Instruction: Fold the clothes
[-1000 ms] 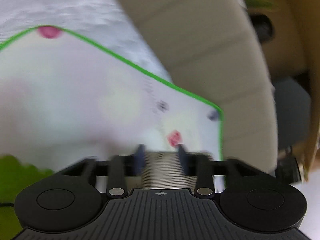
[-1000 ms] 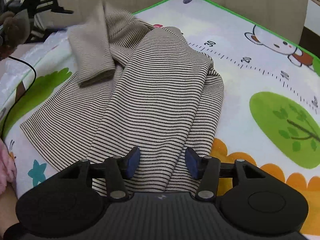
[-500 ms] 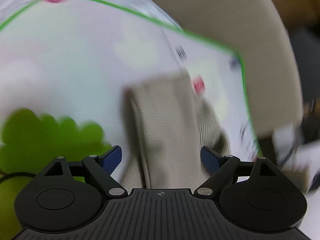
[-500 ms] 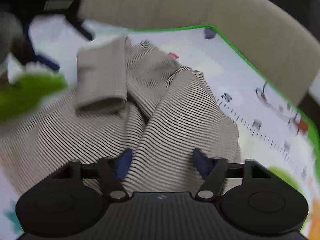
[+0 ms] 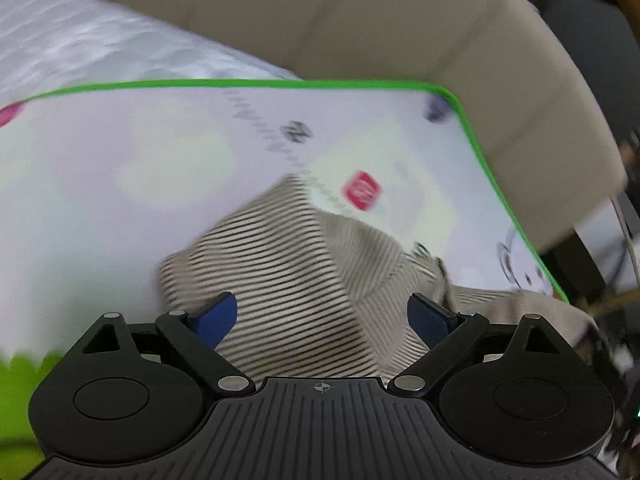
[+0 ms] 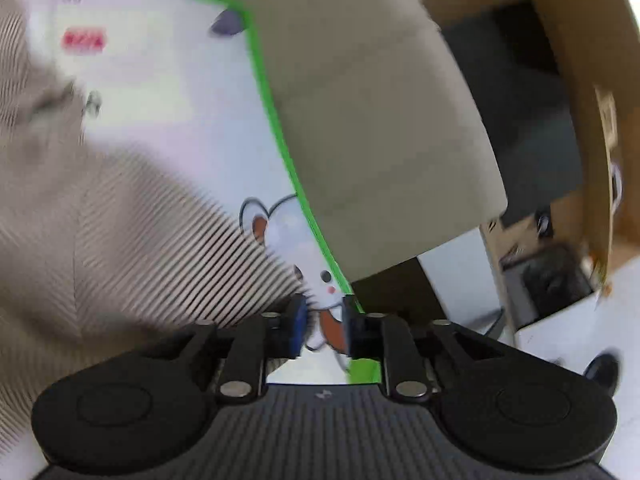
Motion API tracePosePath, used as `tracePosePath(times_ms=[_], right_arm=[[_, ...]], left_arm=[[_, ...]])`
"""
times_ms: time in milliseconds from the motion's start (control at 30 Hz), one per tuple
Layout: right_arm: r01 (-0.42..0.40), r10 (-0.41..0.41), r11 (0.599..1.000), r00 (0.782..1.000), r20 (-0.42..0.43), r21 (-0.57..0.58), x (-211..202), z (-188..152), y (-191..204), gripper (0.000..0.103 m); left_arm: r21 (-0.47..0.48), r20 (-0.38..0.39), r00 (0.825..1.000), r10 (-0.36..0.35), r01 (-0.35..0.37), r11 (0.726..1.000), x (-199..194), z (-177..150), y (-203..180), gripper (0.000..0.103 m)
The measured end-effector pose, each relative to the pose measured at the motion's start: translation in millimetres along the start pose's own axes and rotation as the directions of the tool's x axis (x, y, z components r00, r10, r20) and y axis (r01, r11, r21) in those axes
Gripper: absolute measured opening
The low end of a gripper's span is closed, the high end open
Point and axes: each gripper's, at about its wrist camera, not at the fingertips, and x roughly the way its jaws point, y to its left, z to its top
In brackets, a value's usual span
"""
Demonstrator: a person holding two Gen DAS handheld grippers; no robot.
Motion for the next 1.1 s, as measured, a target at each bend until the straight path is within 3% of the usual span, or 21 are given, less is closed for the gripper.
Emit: tracePosePath(times_ms=[67, 133, 167, 200, 267, 333, 367, 400, 467, 500, 533, 600, 633, 700, 733, 767, 800, 833, 967, 1033, 1100], right_arm=[[-0.072, 0.070, 0.991, 0.997, 0.025, 0.110, -7.1, -2.3, -2.6, 0.038], [-0.171, 0.161, 0.961, 0.985, 0.061, 0.218, -18.0, -11.7, -1.4, 0.038], [-0.222, 0.207, 0.936, 0.975, 0.082, 0.272, -21.2, -17.9, 0.1, 0.038], [-0.273, 0.253, 0.905, 0.962, 0.104, 0.325, -24.7, -25.2, 2.1, 0.038], [-0.368, 0.338, 0.829, 0.930, 0.148, 0.421, -35.1, -38.2, 6.3, 0.039], [-0.446, 0.405, 0.751, 0.894, 0.194, 0.487, -40.9, -51.7, 10.9, 0.039], [-0.482, 0.434, 0.717, 0.874, 0.218, 0.504, -45.2, -57.4, 13.6, 0.040], [-0.509, 0.460, 0.704, 0.858, 0.227, 0.495, -47.8, -60.8, 16.9, 0.040], [-0.532, 0.493, 0.719, 0.844, 0.212, 0.448, -47.7, -64.5, 25.1, 0.041], [-0.520, 0.488, 0.743, 0.852, 0.191, 0.421, -45.9, -65.0, 30.1, 0.041], [-0.503, 0.478, 0.768, 0.862, 0.168, 0.397, -40.3, -65.9, 34.6, 0.041], [-0.462, 0.455, 0.797, 0.883, 0.117, 0.388, -24.5, -69.0, 37.0, 0.041], [-0.429, 0.437, 0.809, 0.896, 0.076, 0.402, -13.9, -70.9, 36.4, 0.043], [-0.338, 0.382, 0.833, 0.924, -0.014, 0.439, 5.5, -74.7, 33.5, 0.043], [-0.277, 0.340, 0.843, 0.938, -0.059, 0.462, 13.4, -77.0, 29.3, 0.043], [-0.225, 0.305, 0.842, 0.948, -0.090, 0.490, 18.7, -79.8, 24.0, 0.043], [-0.191, 0.282, 0.830, 0.954, -0.100, 0.525, 19.6, -82.9, 17.2, 0.043], [-0.176, 0.270, 0.811, 0.959, -0.090, 0.558, 15.9, -85.3, 9.5, 0.043], [-0.294, 0.322, 0.729, 0.944, 0.069, 0.619, -18.9, -82.5, -3.1, 0.043], [-0.360, 0.344, 0.728, 0.928, 0.143, 0.584, -33.3, -67.0, 6.7, 0.043], [-0.423, 0.366, 0.733, 0.906, 0.215, 0.533, -45.8, -48.0, 18.9, 0.043]], left_arm=[[0.227, 0.019, 1.000, -0.016, 0.011, 0.974, 6.5, 5.4, -20.4, 0.095], [0.499, 0.058, 0.998, 0.013, -0.041, 0.866, 14.4, 2.8, -47.9, 0.096], [0.620, 0.063, 0.998, 0.024, -0.058, 0.783, 21.8, -1.5, -60.5, 0.096], [0.691, 0.065, 0.997, 0.040, -0.074, 0.719, 30.2, -4.6, -69.1, 0.096], [0.769, 0.053, 0.996, 0.078, -0.090, 0.633, 48.5, -12.2, -78.3, 0.093], [0.823, 0.029, 0.993, 0.118, -0.091, 0.560, 68.4, -20.1, -84.3, 0.043], [0.831, 0.033, 0.990, 0.135, -0.102, 0.547, 76.5, -19.1, -84.8, 0.015], [0.836, 0.040, 0.988, 0.151, -0.116, 0.537, 84.4, -17.3, -84.8, 0.014], [0.813, 0.121, 0.974, 0.190, -0.207, 0.544, 98.7, 0.0, -75.3, 0.011], [0.793, 0.180, 0.956, 0.230, -0.279, 0.542, 105.7, 9.6, -69.1, 0.006], [0.759, 0.244, 0.928, 0.282, -0.364, 0.539, 111.5, 22.1, -62.6, 0.004], [0.646, 0.327, 0.866, 0.379, -0.498, 0.578, 115.8, 55.0, -41.5, 0.005], [0.592, 0.324, 0.856, 0.403, -0.516, 0.619, 113.3, 70.0, -30.6, 0.007], [0.499, 0.275, 0.865, 0.420, -0.501, 0.707, 99.5, 92.2, -7.0, 0.022], [0.487, 0.268, 0.870, 0.414, -0.493, 0.721, 89.8, 93.8, -0.6, 0.027], [0.479, 0.263, 0.874, 0.408, -0.486, 0.731, 79.8, 94.4, 5.2, 0.041], [0.493, 0.264, 0.881, 0.392, -0.472, 0.731, 68.4, 88.7, 7.3, 0.051], [0.510, 0.266, 0.889, 0.374, -0.458, 0.728, 56.7, 82.0, 8.7, 0.054], [0.439, 0.143, 0.938, 0.315, -0.345, 0.830, 33.7, 39.6, 1.8, 0.067], [0.391, 0.081, 0.957, 0.278, -0.286, 0.874, 22.7, 18.1, -1.8, 0.071], [0.339, 0.021, 0.972, 0.235, -0.228, 0.913, 11.7, -3.4, -5.5, 0.084]])
